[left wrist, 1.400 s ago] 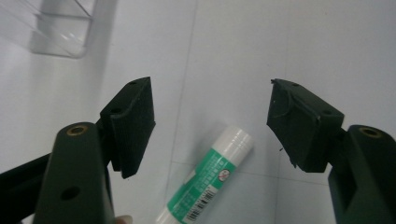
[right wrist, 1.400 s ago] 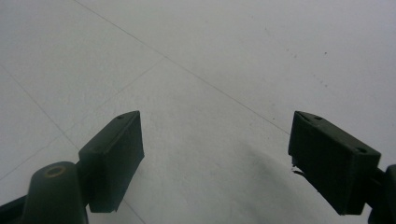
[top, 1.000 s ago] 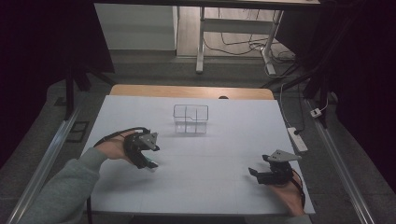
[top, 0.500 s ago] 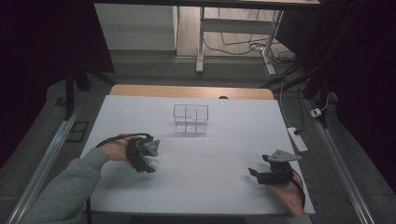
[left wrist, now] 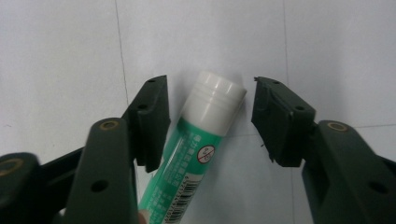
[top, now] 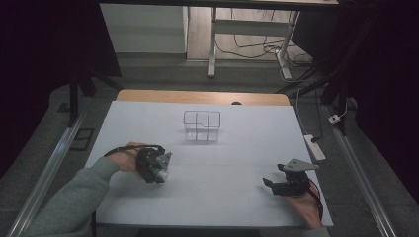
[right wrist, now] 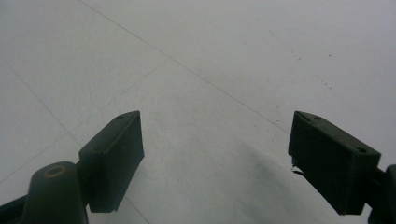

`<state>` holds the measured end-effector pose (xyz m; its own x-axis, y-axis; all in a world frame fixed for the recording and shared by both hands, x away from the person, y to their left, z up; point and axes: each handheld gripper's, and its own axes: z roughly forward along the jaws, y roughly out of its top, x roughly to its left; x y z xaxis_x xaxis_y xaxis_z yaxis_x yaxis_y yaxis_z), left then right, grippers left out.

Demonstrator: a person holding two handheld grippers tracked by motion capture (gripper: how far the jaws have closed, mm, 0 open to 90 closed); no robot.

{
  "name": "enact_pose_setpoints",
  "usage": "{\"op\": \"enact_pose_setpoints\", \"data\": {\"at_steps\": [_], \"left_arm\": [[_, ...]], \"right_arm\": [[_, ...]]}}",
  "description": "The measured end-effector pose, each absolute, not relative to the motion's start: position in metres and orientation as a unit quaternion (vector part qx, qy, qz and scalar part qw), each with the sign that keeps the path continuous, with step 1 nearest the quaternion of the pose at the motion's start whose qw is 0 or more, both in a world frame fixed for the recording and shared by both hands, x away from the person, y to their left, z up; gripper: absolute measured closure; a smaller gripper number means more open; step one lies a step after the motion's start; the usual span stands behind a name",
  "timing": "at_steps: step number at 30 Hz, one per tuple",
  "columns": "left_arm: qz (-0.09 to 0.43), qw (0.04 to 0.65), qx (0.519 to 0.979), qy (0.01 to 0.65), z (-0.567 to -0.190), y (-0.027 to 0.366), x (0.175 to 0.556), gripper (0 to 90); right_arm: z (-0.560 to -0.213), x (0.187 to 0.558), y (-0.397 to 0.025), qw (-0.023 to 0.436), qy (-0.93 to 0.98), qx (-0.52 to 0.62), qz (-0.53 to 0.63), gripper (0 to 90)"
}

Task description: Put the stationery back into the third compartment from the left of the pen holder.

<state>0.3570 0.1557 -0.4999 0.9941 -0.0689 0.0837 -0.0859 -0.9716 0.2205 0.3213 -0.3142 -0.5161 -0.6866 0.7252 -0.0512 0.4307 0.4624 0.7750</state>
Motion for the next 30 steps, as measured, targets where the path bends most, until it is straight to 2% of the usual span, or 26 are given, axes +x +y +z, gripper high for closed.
{"op": "enact_pose_setpoints", "data": {"at_steps": [10,19,30], "left_arm": [[0.043,0.113,0.99,-0.067,-0.505,0.157,0.359,63.2],[0.048,0.116,0.99,-0.062,-0.502,0.161,0.358,64.5],[0.073,0.195,0.978,-0.003,-0.477,0.18,0.354,64.5]], "right_arm": [[-0.517,0.321,-0.314,0.189,0.834,0.346,0.386,17.5],[-0.517,0.322,-0.314,0.189,0.834,0.347,0.386,17.5],[-0.517,0.321,-0.314,0.191,0.833,0.348,0.386,17.5]]}}
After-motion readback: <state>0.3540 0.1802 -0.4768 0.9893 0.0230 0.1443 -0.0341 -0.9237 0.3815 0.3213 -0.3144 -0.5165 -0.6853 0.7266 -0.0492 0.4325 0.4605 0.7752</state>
